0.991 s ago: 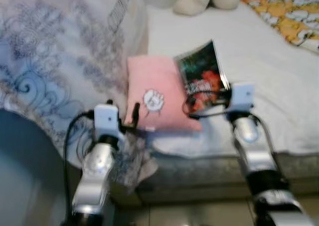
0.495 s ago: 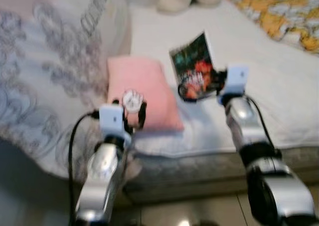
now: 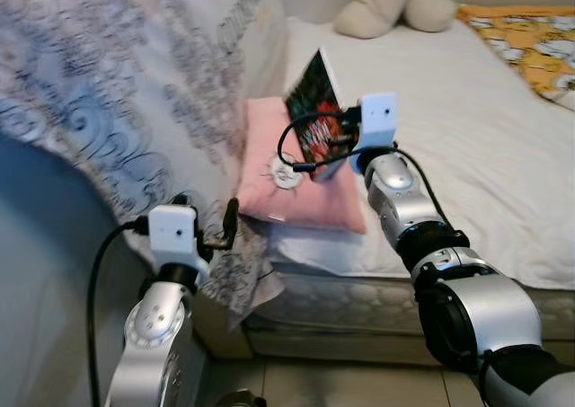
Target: Clean up the room
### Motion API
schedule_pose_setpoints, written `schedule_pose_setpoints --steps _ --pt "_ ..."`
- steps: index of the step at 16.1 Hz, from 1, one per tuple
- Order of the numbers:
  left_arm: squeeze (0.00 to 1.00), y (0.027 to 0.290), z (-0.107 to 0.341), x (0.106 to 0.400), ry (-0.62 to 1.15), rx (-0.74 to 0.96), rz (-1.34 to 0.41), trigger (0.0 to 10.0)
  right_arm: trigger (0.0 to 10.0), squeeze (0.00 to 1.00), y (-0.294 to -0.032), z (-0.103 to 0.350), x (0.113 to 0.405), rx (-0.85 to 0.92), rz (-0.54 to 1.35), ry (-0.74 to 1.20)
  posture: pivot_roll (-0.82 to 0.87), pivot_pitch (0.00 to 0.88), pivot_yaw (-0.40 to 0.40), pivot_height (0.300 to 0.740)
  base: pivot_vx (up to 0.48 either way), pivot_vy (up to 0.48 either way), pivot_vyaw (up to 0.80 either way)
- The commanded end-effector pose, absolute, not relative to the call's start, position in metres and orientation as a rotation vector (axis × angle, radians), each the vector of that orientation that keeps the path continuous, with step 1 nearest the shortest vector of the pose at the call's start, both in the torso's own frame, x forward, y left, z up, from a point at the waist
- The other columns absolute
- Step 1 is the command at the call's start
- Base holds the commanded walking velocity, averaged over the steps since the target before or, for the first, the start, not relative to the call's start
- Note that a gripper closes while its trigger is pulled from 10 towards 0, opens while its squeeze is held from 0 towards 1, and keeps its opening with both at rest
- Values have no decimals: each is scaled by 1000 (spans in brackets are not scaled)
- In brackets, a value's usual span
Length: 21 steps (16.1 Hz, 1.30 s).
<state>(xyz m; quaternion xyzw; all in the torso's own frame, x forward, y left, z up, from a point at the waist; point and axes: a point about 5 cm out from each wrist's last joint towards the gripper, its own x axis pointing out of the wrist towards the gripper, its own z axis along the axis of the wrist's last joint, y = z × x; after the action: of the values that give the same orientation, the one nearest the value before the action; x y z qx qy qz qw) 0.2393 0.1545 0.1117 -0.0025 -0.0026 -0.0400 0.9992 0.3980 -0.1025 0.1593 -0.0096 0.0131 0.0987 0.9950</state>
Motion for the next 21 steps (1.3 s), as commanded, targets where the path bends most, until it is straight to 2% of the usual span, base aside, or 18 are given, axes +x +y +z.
schedule_pose_setpoints --steps 1,4,6,8,12,15,19,21 --pt "0 155 116 236 -2 3 -82 10000 10000 0 -105 178 405 68 158 -7 121 0 89 740 0 0 0" --pt "0 158 118 225 21 19 -92 10000 10000 0 -116 173 407 172 97 31 159 28 105 740 0 0 0" --pt "0 160 119 220 28 20 -95 10000 10000 0 -124 182 409 189 72 -20 157 26 110 740 0 0 0" --pt "0 156 120 223 28 13 -110 10000 10000 0 -130 206 411 124 69 -158 136 13 108 740 0 0 0" --pt "0 149 119 234 24 1 -136 10000 10000 0 -151 226 411 70 45 -270 60 0 117 740 0 0 0" --pt "0 144 119 238 23 -3 -155 10000 10000 0 -156 225 412 45 39 -242 53 0 115 740 0 0 0" --pt "0 145 120 230 27 -14 -162 10000 10000 0 -161 190 406 56 -12 -115 97 6 126 740 0 0 0" --pt "0 139 125 223 13 -47 -227 10000 10000 0 -162 171 402 79 -19 -47 113 24 131 740 0 0 0"
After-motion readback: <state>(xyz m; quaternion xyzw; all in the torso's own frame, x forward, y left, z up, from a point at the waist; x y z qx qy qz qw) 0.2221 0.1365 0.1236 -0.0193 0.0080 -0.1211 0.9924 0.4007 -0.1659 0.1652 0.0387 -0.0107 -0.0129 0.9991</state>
